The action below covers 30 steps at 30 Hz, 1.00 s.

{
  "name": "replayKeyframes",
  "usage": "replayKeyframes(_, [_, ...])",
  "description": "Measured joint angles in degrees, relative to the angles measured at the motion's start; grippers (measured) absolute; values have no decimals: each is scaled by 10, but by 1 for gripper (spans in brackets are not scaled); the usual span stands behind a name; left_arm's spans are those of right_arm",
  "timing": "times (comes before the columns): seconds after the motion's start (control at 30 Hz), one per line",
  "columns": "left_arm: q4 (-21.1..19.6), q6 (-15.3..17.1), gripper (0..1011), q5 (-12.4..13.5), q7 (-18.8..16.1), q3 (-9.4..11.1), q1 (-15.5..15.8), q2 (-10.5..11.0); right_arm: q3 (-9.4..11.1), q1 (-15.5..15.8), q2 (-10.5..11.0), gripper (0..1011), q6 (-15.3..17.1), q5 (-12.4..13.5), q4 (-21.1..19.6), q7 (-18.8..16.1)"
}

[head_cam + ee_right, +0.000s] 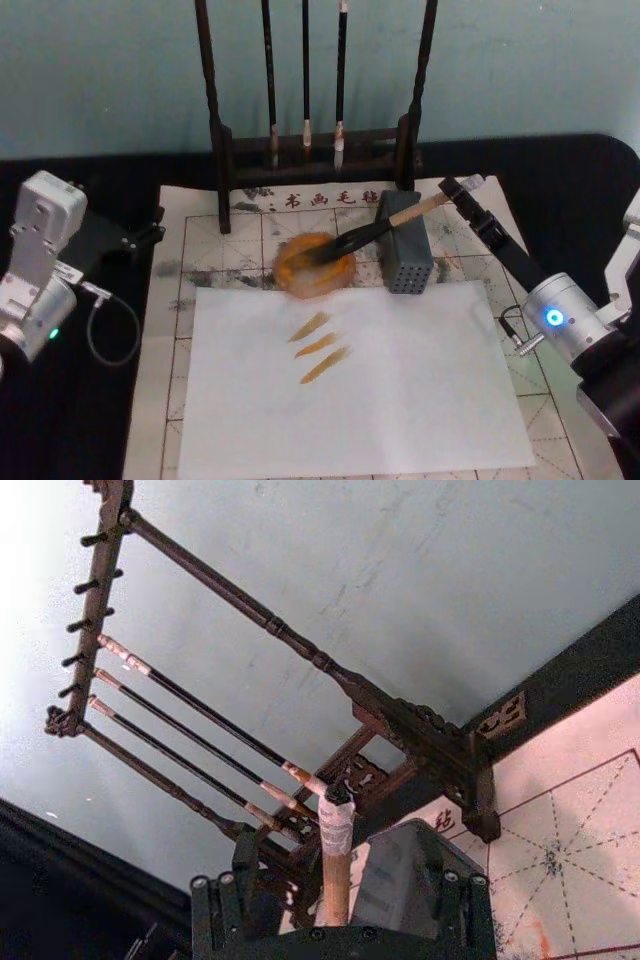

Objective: Pick up the brush from the inkstone, write on the paper, then place the brush back to its original position.

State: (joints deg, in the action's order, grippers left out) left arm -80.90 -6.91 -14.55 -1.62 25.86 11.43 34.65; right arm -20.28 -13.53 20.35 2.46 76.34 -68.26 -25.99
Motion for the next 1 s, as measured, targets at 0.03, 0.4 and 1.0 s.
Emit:
replayKeyframes(0.03, [0, 0, 1001, 0, 0, 0, 0, 0, 0, 0, 0, 1002, 0, 0, 0, 0])
replayKeyframes(0.4, [0, 0, 1001, 0, 0, 0, 0, 0, -7, 24, 39, 1002, -22, -42, -37, -12])
replayKeyframes(1.0, [0, 0, 1001, 0, 0, 0, 0, 0, -1, 67, 106, 1003, -114, -222, -74, 53])
